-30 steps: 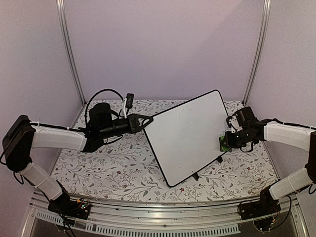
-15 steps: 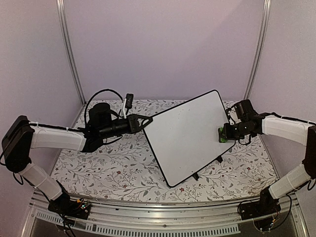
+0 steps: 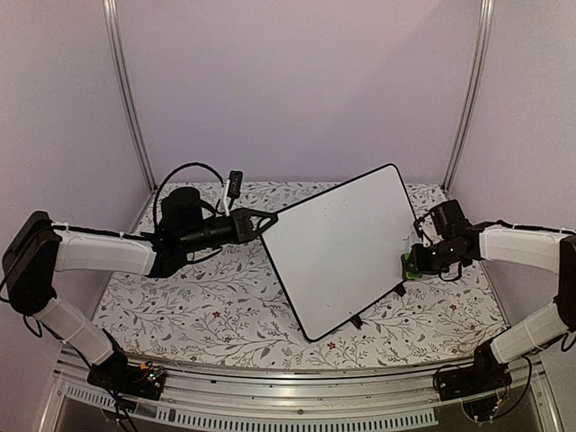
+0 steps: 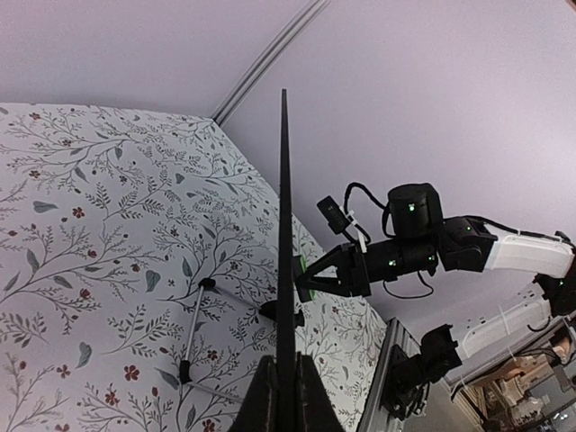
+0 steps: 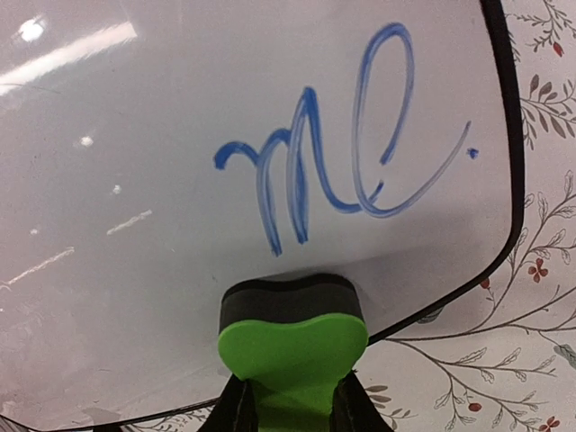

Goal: Erase the whiteboard
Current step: Erase the whiteboard at the center of the board.

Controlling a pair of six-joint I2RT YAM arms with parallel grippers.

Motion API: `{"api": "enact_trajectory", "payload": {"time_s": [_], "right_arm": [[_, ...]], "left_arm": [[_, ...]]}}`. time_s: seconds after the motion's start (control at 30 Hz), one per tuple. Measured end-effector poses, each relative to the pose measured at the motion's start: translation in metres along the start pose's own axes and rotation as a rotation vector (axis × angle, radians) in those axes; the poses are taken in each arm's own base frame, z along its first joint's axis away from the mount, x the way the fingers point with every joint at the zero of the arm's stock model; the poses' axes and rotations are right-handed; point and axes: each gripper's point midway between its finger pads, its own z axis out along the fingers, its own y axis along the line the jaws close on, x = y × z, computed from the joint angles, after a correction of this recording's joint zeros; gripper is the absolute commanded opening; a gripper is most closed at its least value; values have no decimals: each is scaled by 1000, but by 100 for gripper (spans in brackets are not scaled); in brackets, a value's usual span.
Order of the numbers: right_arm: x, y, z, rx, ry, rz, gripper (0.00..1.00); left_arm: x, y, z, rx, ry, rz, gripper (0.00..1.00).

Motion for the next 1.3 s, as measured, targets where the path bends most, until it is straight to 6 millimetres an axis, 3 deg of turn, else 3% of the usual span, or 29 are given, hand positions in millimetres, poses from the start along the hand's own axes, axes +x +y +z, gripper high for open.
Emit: {"api": "enact_trajectory", "payload": {"time_s": [0.17,0.5,0.67,0.87,1.13,1.3], "right_arm": [[-6,0,3,-17,9,0,0],[-65,14,-7,-69,-90,-25,0],[-75,18,-10,-85,-118,-42,0],[-65,16,-4,-105,-131,-45,0],[-6,4,6,-116,-48,-16,0],[-4,3,5,-111,-35,4,0]], "left_arm": [[0,0,-2,-10,6,-5,0],[0,1,-2,-30,24,-3,0],[0,0,-2,-28,28,0,0],[-1,2,-2,-36,31,-2,0],[0,1,-2,-29,35,-1,0],[0,0,-2,-25,37,0,0]]}}
